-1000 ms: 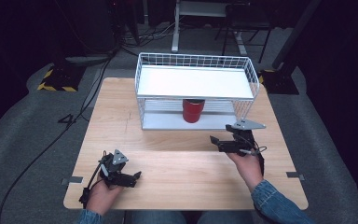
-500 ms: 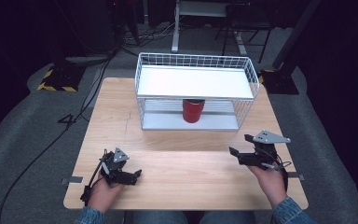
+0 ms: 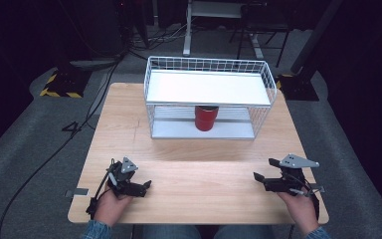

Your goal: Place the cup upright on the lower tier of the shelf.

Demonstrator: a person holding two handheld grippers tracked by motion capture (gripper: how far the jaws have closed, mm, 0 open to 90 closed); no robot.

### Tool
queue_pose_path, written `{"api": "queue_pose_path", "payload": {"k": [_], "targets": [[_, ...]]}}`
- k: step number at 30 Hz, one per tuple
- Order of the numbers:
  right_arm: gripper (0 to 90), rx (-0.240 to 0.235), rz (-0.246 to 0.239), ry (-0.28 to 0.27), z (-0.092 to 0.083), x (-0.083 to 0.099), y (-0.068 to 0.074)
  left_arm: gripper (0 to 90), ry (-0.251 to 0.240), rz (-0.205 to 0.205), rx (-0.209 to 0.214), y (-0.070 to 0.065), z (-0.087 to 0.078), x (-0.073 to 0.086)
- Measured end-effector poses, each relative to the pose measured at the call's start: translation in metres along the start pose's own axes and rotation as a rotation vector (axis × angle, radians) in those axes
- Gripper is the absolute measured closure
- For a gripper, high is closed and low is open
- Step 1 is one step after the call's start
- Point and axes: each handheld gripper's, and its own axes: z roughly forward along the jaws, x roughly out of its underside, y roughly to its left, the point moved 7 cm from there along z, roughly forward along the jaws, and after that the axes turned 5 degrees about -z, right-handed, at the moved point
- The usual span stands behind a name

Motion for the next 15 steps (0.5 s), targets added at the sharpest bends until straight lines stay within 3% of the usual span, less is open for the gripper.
{"api": "queue_pose_path", "payload": {"k": [5, 11, 15], "targets": [[15.8, -0.020, 0.014, 0.000, 0.002, 0.019, 0.001, 0.1, 0.000, 0.000, 0.000, 0.000, 0.000, 0.000], [15.8, -0.023, 0.034, 0.052, 0.008, 0.046, 0.001, 0.1, 0.000, 0.000, 0.001, 0.000, 0.000, 0.000], [15.8, -0.015, 0.025, 0.071, 0.010, 0.053, 0.000, 0.1, 0.000, -0.003, 0.002, 0.000, 0.000, 0.000]]}}
